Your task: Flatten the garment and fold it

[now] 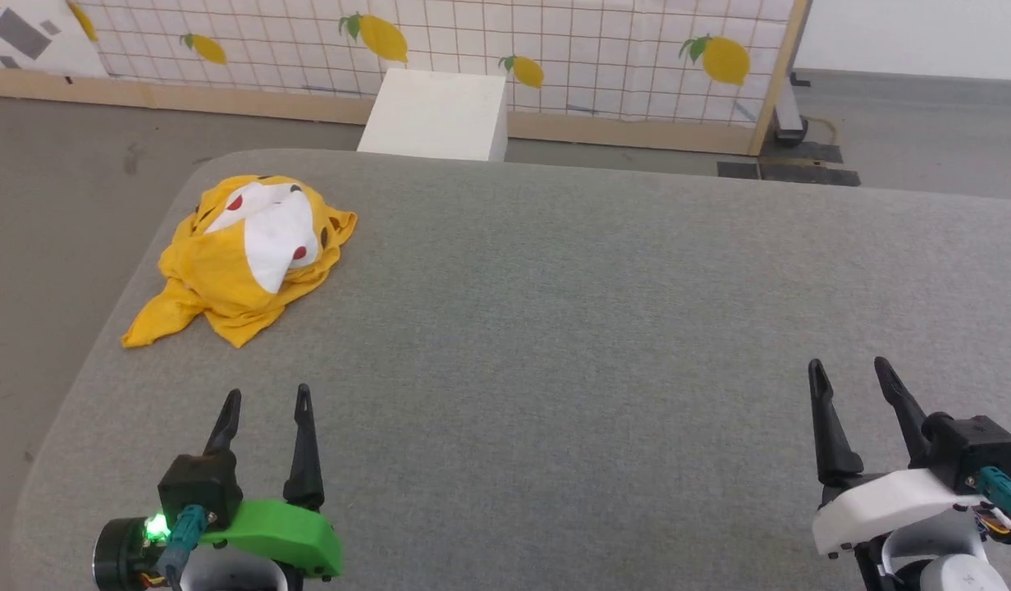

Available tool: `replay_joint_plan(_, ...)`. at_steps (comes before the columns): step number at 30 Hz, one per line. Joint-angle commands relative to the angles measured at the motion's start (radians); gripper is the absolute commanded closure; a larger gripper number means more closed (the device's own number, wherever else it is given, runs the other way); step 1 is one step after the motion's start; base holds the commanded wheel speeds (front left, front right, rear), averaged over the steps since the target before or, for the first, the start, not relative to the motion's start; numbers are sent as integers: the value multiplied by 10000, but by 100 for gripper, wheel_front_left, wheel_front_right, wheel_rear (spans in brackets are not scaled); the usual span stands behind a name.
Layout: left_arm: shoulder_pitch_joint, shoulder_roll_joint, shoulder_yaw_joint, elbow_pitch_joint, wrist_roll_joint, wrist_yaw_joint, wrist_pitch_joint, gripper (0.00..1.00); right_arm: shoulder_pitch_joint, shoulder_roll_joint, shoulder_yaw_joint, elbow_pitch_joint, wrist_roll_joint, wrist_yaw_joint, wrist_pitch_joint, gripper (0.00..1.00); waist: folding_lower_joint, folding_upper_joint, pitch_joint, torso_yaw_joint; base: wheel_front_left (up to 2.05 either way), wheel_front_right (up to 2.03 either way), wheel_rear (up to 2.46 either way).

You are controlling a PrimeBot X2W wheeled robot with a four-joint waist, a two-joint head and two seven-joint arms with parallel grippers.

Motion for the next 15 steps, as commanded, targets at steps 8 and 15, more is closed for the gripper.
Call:
replay_joint_plan(8, 204, -25, 57, -36, -98, 97, -240, 0, 71, 8, -70, 223, 185, -9, -253, 0, 0, 0, -23, 550, 0, 0, 0)
replay_joint_plan(15, 273, -28, 110, -56, -181, 119, -385, 0, 65, 9, -2, 406, 302, -10, -399, 0, 0, 0, -14, 1015, 0, 0, 0)
